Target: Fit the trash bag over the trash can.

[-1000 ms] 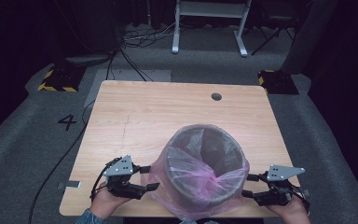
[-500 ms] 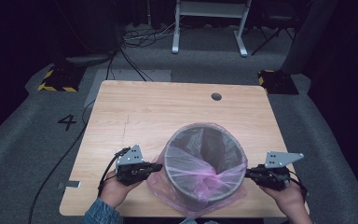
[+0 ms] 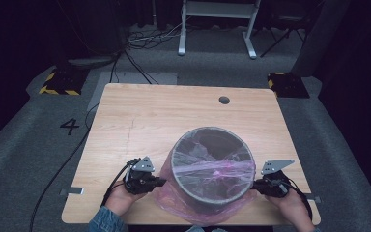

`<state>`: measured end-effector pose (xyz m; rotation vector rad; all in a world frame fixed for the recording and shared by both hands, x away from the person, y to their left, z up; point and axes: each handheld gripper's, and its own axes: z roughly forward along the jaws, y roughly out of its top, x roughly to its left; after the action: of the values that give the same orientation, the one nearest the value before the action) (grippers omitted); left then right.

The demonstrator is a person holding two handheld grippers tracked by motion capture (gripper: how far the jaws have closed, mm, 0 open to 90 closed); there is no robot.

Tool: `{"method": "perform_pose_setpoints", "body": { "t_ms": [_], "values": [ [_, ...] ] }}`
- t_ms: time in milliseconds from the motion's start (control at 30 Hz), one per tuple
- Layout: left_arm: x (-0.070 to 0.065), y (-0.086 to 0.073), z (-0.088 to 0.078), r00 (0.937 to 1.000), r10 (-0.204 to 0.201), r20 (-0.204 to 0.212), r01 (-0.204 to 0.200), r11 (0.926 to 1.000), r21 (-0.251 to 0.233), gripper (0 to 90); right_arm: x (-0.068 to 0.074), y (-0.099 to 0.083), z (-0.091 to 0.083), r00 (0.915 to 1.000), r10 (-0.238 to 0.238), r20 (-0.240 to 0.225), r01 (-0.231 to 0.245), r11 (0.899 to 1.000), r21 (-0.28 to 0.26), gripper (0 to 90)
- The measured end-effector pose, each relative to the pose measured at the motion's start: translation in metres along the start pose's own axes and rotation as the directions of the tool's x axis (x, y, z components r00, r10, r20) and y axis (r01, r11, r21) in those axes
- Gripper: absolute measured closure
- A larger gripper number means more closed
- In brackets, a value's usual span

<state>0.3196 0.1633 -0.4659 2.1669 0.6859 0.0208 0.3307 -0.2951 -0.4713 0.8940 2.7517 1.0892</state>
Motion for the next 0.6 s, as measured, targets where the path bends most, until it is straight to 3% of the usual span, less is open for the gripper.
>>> {"method": "perform_pose_setpoints", "body": {
  "t_ms": [33,67,133,200,233,267,300,333,367,400,467,600],
  "values": [
    [-0.001,0.000,-0.005,0.9999,-0.002,0.012,0.003,0.9991,-0.044,61.7,0.001,-0.002,-0.004,1.0000,0.005,-0.006,-0.005,1.000,-0.002,72.1],
    [-0.002,0.001,-0.011,0.9994,-0.008,0.032,0.012,0.9933,-0.115,53.1,0.001,-0.003,-0.006,0.9997,0.019,-0.018,-0.019,1.000,-0.013,61.4],
    [-0.007,0.005,-0.025,0.9988,0.010,0.048,0.002,0.9691,-0.247,41.5,0.004,-0.003,-0.016,0.9976,0.050,-0.048,-0.054,0.995,-0.082,41.8],
    [-0.013,0.012,-0.032,0.9982,0.055,0.023,-0.046,0.9513,-0.305,38.1,0.011,0.000,-0.026,0.9965,0.020,-0.081,-0.033,0.986,-0.163,33.3],
    [-0.016,0.016,-0.032,0.9975,0.070,0.006,-0.065,0.9509,-0.303,38.2,0.015,0.004,-0.030,0.9958,-0.006,-0.091,-0.011,0.982,-0.191,31.3],
    [-0.017,0.022,-0.030,0.9964,0.084,-0.001,-0.081,0.9589,-0.272,40.6,0.018,0.008,-0.033,0.9948,-0.036,-0.095,0.014,0.976,-0.216,30.3],
    [-0.018,0.025,-0.027,0.9954,0.095,0.001,-0.092,0.9652,-0.245,51.8,0.022,0.014,-0.034,0.9927,-0.069,-0.099,0.043,0.970,-0.239,33.7],
    [-0.019,0.027,-0.025,0.9951,0.099,-0.008,-0.098,0.9679,-0.231,64.2,0.025,0.018,-0.035,0.9910,-0.091,-0.098,0.064,0.966,-0.250,43.9],
    [-0.020,0.029,-0.021,0.9944,0.104,-0.019,-0.106,0.9715,-0.212,71.2,0.026,0.020,-0.035,0.9893,-0.107,-0.099,0.079,0.964,-0.253,58.8],
    [-0.021,0.031,-0.018,0.9937,0.109,-0.025,-0.112,0.9743,-0.196,79.5,0.027,0.023,-0.035,0.9870,-0.128,-0.097,0.101,0.964,-0.245,71.3],
    [-0.021,0.033,-0.011,0.9916,0.123,-0.042,-0.128,0.9768,-0.171,87.7,0.026,0.028,-0.033,0.9883,-0.131,-0.078,0.112,0.971,-0.213,89.2],
    [-0.015,0.034,0.000,0.9903,0.121,-0.067,-0.129,0.9842,-0.121,89.6,0.023,0.033,-0.028,0.9914,-0.123,-0.045,0.111,0.971,-0.213,89.8]
  ]
}}
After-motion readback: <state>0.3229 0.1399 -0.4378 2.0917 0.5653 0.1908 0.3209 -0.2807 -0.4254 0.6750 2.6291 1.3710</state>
